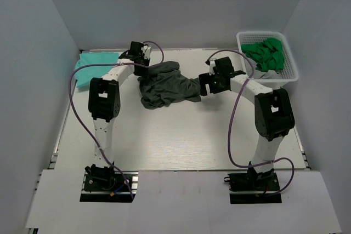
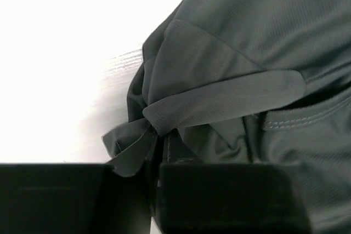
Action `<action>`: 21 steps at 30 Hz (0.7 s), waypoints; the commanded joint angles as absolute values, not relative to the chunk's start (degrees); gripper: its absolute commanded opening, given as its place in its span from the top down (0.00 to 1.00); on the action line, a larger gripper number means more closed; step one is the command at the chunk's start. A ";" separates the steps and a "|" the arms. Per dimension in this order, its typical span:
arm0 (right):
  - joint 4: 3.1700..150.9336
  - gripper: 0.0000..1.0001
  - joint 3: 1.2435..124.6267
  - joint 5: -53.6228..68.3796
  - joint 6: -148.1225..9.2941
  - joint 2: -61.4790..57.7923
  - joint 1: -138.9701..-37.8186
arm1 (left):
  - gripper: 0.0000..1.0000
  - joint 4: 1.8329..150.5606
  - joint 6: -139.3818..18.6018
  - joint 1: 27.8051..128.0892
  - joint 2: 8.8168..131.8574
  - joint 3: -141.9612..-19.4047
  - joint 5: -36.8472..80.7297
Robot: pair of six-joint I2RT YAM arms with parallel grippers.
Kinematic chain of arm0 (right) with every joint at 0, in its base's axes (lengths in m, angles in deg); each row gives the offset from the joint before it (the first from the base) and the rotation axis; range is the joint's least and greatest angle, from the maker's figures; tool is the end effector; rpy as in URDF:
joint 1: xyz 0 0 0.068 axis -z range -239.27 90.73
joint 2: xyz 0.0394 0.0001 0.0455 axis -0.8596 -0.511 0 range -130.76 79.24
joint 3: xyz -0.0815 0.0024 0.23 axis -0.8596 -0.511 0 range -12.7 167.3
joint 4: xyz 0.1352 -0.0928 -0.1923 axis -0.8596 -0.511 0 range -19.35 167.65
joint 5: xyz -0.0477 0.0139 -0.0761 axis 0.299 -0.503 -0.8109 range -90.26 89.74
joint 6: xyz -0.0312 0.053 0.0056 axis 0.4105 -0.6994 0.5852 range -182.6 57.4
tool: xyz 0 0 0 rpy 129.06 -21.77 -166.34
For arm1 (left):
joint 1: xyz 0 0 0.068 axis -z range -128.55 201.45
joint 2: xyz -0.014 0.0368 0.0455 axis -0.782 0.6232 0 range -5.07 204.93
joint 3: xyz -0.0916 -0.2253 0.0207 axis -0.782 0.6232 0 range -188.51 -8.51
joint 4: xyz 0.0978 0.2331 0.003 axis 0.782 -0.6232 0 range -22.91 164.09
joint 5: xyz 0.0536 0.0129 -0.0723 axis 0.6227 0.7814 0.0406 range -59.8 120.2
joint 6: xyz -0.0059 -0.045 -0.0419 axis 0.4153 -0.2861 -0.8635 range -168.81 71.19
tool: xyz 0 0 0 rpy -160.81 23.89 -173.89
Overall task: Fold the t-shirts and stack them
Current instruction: Flatten out the tshirt
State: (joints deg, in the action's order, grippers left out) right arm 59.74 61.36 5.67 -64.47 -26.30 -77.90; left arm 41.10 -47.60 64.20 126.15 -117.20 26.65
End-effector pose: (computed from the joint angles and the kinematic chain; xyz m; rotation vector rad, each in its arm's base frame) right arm 0.3712 0.1303 0.1758 -0.4029 2.4138 0.2858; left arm 0.4708 -0.1095 0.1554 0.3335 2.5227 -0.1580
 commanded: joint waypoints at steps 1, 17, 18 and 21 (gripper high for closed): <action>58.93 0.09 65.43 5.10 -59.79 -29.20 -80.61 | 0.90 41.40 -47.14 64.10 125.80 -119.08 25.63; 59.10 0.42 67.11 6.94 -59.44 -36.69 -85.63 | 1.00 45.62 -56.46 63.05 113.68 -110.30 27.04; 59.19 0.46 66.76 6.34 -59.44 -36.78 -86.16 | 1.00 45.62 -56.98 63.05 113.67 -110.29 27.04; 59.37 0.62 66.58 5.01 -59.35 -36.78 -86.43 | 1.00 44.30 -56.98 63.05 113.67 -110.29 27.65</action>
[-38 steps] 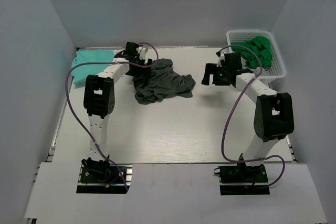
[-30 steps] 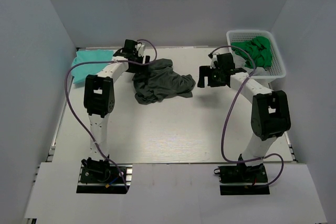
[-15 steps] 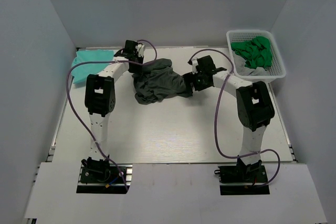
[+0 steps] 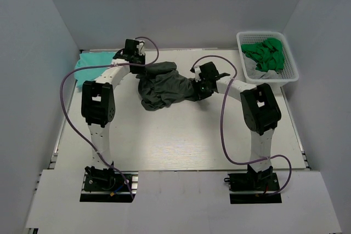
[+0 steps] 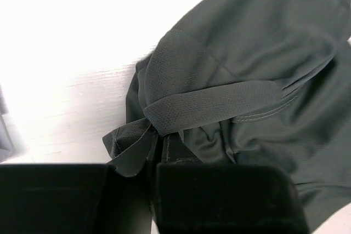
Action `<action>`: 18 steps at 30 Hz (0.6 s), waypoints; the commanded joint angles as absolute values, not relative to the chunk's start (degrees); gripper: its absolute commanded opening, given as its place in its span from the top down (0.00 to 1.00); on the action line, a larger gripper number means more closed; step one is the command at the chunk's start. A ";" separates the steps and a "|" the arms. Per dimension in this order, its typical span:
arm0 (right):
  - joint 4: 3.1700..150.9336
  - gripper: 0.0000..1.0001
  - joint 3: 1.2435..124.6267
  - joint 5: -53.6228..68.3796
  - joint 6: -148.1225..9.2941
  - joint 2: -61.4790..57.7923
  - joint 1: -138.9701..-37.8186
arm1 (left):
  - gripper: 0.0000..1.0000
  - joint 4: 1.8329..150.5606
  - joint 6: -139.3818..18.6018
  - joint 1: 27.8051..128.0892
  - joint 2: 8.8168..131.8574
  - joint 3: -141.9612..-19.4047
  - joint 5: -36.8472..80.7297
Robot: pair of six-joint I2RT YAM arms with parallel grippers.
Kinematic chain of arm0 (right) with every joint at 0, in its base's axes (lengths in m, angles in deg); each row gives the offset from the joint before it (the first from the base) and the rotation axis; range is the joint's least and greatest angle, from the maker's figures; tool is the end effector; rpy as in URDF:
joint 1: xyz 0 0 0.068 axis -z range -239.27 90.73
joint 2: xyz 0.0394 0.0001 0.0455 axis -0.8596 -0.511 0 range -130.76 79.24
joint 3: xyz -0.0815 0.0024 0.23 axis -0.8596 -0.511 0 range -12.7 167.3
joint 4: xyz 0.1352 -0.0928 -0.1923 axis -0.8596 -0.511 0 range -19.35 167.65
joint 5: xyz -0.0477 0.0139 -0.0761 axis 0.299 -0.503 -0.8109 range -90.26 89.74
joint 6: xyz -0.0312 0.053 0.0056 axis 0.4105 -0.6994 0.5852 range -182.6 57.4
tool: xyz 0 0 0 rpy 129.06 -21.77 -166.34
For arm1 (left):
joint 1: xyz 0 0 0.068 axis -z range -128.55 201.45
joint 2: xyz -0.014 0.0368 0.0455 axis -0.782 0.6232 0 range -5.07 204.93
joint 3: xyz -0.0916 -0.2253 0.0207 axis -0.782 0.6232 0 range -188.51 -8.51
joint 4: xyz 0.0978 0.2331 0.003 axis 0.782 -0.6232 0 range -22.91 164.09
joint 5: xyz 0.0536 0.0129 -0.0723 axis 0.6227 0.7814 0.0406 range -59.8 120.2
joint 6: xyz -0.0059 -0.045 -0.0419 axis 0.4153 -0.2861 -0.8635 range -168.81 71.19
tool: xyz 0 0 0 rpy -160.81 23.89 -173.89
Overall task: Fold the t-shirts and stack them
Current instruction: Flatten out the tshirt
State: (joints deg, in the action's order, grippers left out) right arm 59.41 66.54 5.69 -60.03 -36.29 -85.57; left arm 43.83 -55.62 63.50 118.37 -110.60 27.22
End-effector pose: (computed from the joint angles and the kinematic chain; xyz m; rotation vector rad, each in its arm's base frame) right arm 0.3709 0.1888 0.1356 -0.6741 2.4499 0.2963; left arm 0.4546 -0.0995 0.1845 0.1359 2.4776 -0.2054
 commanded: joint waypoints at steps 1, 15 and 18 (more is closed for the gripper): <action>59.63 0.71 66.32 5.01 -59.43 -36.69 -86.60 | 1.00 44.30 -56.98 63.05 113.67 -110.29 27.65; 65.61 1.00 66.84 -21.67 -71.11 -19.58 -83.18 | 1.00 42.89 -66.11 63.05 99.55 -110.99 39.94; 65.25 1.00 68.59 -26.96 -71.83 -16.32 -81.60 | 1.00 45.61 -67.17 63.05 94.88 -109.68 43.28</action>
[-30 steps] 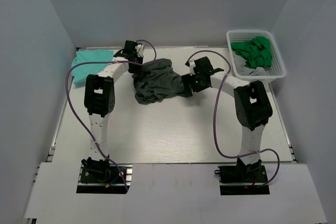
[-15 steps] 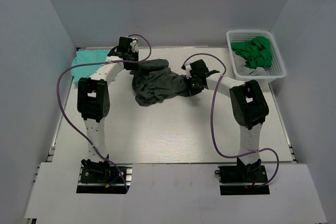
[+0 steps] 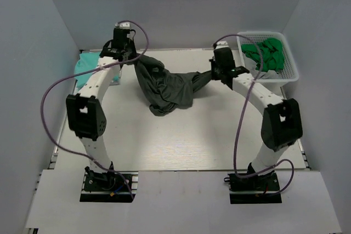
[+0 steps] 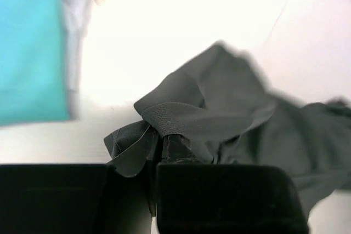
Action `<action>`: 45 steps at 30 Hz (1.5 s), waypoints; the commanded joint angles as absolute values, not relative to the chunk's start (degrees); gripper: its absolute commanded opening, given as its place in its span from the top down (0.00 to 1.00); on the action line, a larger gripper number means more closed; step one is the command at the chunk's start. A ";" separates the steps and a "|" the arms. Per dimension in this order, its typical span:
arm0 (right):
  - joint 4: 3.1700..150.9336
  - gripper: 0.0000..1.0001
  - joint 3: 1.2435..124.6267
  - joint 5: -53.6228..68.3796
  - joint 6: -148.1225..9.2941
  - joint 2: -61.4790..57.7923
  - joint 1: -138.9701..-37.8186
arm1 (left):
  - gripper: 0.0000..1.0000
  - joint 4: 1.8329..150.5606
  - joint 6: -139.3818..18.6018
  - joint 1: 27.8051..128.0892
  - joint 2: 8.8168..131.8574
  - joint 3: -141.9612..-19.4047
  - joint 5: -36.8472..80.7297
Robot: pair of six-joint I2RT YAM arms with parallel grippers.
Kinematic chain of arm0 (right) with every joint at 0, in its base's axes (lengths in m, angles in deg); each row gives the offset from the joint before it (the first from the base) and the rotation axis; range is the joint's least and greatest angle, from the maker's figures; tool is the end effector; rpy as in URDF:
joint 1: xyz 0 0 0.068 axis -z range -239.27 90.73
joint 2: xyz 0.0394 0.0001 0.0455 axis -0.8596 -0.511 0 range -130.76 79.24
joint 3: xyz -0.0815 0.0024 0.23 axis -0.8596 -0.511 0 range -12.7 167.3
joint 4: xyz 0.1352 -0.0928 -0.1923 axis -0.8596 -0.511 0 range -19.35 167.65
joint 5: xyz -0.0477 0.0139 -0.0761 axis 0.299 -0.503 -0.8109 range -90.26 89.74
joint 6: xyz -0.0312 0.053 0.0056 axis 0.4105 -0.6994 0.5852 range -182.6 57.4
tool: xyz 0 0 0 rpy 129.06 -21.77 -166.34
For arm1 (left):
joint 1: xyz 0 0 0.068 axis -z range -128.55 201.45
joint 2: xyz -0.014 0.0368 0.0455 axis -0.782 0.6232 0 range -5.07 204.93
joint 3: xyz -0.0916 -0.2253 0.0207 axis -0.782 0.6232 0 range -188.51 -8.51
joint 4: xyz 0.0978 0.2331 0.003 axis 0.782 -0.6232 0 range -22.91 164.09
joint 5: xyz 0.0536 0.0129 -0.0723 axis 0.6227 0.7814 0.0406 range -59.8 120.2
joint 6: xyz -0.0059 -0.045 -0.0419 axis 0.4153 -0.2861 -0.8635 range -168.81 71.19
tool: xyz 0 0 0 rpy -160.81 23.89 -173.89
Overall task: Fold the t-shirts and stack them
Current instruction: Flatten out the tshirt
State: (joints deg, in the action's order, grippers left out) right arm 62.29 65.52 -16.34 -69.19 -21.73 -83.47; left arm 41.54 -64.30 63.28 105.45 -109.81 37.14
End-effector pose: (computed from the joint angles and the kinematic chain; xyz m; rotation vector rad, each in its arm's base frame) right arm 0.3688 0.1516 0.2342 -0.1872 2.1976 -0.0154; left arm 0.4261 -0.0835 0.2742 -0.1355 2.2917 -0.1075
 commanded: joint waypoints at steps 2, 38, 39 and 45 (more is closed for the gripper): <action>65.60 1.00 69.48 -29.61 -71.65 -12.89 -80.98 | 1.00 48.85 -67.18 63.05 89.78 -107.67 44.00; 64.21 1.00 72.70 -24.81 -70.95 -13.00 -72.19 | 1.00 35.44 -90.12 61.30 82.52 -87.53 37.78; 60.72 1.00 74.12 -23.57 -70.78 -15.57 -71.58 | 0.96 33.77 -90.12 60.25 85.95 -88.83 36.72; 47.33 0.54 91.18 -24.26 -72.62 -31.94 -71.13 | 0.16 22.24 -90.65 57.78 103.20 -102.81 36.88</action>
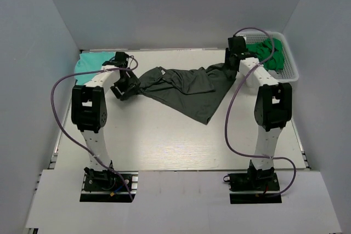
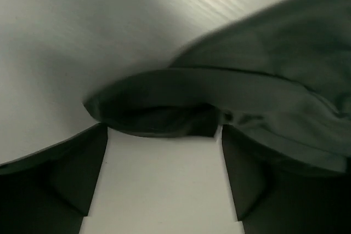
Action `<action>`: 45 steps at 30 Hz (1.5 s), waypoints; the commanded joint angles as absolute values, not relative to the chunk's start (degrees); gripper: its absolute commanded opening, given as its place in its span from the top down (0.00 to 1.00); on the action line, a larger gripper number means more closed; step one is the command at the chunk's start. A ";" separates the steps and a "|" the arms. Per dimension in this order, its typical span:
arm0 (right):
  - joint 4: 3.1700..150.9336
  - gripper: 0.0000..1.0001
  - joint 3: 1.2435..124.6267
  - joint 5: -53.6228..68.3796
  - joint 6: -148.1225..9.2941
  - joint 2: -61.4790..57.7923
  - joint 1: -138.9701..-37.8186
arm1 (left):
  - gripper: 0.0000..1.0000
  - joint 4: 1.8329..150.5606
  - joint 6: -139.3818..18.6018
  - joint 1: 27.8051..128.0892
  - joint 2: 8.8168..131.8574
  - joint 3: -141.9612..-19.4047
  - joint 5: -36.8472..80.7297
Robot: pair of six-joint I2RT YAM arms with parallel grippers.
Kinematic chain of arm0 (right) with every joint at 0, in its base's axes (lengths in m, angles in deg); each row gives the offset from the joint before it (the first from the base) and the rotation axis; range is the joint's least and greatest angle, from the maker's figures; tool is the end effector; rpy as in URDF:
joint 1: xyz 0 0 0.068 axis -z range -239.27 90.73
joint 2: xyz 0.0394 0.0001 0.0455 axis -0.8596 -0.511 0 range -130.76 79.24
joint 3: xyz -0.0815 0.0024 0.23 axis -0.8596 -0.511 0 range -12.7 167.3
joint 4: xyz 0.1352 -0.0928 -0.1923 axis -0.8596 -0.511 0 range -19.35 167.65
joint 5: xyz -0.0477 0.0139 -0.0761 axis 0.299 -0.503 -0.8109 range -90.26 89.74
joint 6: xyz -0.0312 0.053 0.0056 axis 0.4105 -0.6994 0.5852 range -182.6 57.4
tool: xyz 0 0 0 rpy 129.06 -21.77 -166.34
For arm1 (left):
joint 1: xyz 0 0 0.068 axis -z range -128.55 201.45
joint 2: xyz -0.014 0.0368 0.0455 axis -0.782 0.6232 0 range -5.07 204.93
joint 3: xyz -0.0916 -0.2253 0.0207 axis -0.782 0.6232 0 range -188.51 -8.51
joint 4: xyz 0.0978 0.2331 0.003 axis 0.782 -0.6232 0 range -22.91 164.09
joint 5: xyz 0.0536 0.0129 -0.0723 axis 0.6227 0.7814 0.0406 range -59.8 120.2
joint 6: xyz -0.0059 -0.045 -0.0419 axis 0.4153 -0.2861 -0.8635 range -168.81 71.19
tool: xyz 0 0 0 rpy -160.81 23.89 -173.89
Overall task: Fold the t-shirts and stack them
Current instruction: Flatten out the tshirt
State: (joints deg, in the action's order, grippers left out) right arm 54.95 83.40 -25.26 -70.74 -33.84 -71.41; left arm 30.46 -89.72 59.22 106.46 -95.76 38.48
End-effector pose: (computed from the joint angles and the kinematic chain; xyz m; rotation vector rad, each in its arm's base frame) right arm 0.4384 0.0742 0.2432 0.1517 2.1983 -0.2970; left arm 0.3881 -0.0462 0.1778 -0.8160 2.6072 -0.0398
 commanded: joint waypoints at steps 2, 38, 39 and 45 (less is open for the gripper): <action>50.91 0.23 88.39 -20.76 -72.18 -28.71 -71.31 | 0.00 23.12 -89.51 57.78 103.74 -102.82 36.88; 47.33 0.10 80.46 2.39 -71.47 -44.94 -81.68 | 0.00 25.76 -72.72 57.25 98.82 -95.17 36.79; 47.15 0.10 81.94 1.33 -71.91 -46.08 -80.37 | 0.00 25.75 -72.72 57.25 98.82 -94.56 37.32; 43.99 0.10 94.48 -3.95 -72.54 -51.89 -75.80 | 0.00 25.75 -67.37 58.48 98.82 -91.84 36.45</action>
